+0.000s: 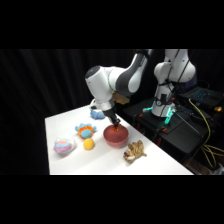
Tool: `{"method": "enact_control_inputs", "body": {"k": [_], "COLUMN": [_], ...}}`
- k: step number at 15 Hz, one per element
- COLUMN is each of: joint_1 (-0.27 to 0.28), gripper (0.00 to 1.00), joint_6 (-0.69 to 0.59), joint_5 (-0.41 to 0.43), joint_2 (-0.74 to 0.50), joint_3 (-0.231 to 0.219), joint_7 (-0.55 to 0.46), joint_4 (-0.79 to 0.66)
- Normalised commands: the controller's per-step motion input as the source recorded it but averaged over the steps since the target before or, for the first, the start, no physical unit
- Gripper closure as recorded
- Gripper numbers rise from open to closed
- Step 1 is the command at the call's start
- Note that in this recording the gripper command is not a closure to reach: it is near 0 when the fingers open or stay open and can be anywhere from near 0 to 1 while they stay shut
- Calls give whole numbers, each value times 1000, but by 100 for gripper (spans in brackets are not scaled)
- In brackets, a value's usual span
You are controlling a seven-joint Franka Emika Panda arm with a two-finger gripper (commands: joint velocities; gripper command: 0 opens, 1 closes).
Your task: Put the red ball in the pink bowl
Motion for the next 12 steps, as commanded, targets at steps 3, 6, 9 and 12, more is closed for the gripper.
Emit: {"method": "enact_control_inputs", "body": {"k": [3,6,9,12], "joint_1": [9,-1,-28,-60], "gripper": [0,0,0,0], "joint_6": [20,21,25,22], "joint_5": [80,64,34,17], "joint_2": [-286,-319,-334,-348], "joint_3": [15,6,-18,-38], "joint_7": [78,30,-14,-72], "joint_4": [-146,-182,-220,-210]}}
